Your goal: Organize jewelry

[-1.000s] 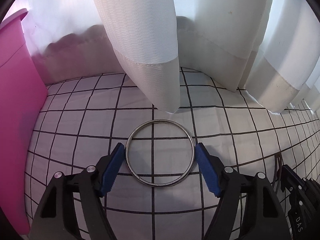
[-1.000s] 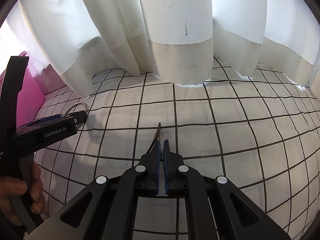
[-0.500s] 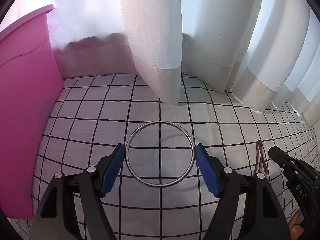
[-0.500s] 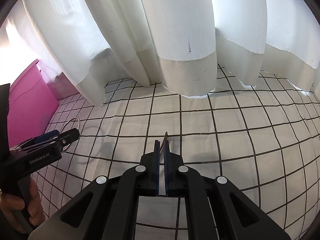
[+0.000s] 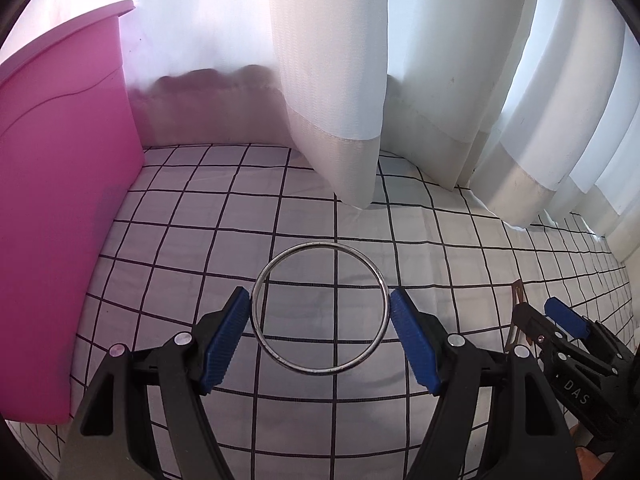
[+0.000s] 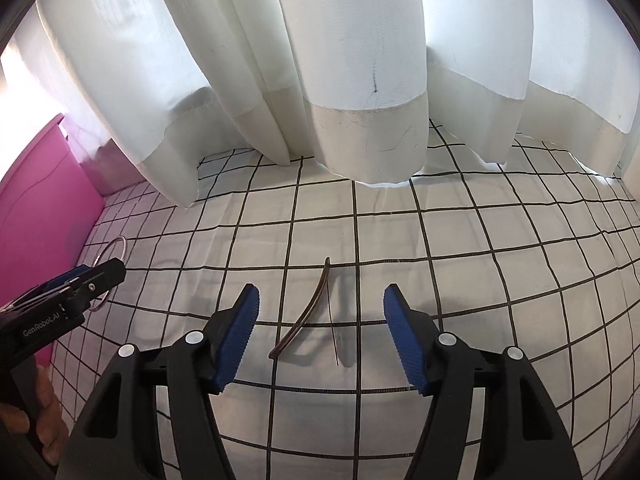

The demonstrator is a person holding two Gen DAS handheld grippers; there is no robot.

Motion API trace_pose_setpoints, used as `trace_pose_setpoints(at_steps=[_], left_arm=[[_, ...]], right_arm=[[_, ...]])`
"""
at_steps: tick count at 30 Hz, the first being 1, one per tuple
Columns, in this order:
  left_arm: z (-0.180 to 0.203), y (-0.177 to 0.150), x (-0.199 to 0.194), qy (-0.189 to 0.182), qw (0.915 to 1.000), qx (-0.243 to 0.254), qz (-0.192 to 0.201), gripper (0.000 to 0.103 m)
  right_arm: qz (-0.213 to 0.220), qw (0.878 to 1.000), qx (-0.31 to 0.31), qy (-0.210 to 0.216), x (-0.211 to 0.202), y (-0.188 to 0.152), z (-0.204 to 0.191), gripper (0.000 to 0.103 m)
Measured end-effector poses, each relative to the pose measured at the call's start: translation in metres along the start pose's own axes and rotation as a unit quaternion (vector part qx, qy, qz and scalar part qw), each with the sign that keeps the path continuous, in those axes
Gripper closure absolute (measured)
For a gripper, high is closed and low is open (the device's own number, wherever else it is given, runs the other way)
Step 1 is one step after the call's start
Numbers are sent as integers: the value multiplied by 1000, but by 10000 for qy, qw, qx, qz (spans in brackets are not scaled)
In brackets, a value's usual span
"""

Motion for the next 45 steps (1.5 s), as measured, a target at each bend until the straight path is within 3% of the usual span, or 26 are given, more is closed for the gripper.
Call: trace_pose_setpoints(at_steps=[5, 6, 7, 8, 19, 20, 21, 27, 30, 33, 40, 45], left_arm=[[3, 0, 2, 2, 10000, 43, 5, 33], [4, -1, 3, 8, 10000, 50, 8, 33], [4, -1, 4, 14, 10000, 55, 4, 33], [3, -2, 4, 14, 10000, 45, 0, 33], [4, 4, -11, -75, 9998, 40, 180, 33], [4, 5, -13, -86, 9998, 29, 200, 33], [4, 6, -16, -98, 9997, 18, 218, 33], [2, 8, -23, -80, 9996, -27, 274, 33], [2, 7, -23, -70, 9996, -60, 256, 33], [2, 6, -24, -85, 9996, -64, 249, 33], [2, 2, -22, -87, 9997, -84, 190, 33], [1, 3, -21, -79, 9998, -86, 181, 33]], right_arm=[[99, 9974, -535, -477, 7, -12, -11, 42], [134, 9976, -514, -440, 6, -13, -11, 48], [176, 9976, -479, -464, 4, -13, -9, 71], [192, 9975, -458, -498, 3, -13, -7, 85], [346, 9994, -39, 85, -18, -4, 3, 88], [335, 9993, 44, 181, -20, -2, 4, 89], [313, 9992, 102, 216, -21, 1, 6, 103], [258, 9995, 100, 170, -21, 4, 11, 103], [262, 9991, 103, 331, -23, 3, 9, 102], [212, 9993, -78, 300, -19, 2, 3, 73], [-54, 9994, -338, 21, 0, -12, -2, 73], [4, 9975, -702, 21, 3, -18, -12, 40]])
Point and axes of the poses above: each gripper's, at about its wrist camera, not at the fingertips, and x roughly the way its jaws point, z to its right, y to its top, the point moved 4 cm from there along x, roughly the way its jaws point, and after that the axes turned 7 degrees about x, right-handed, at the moved point
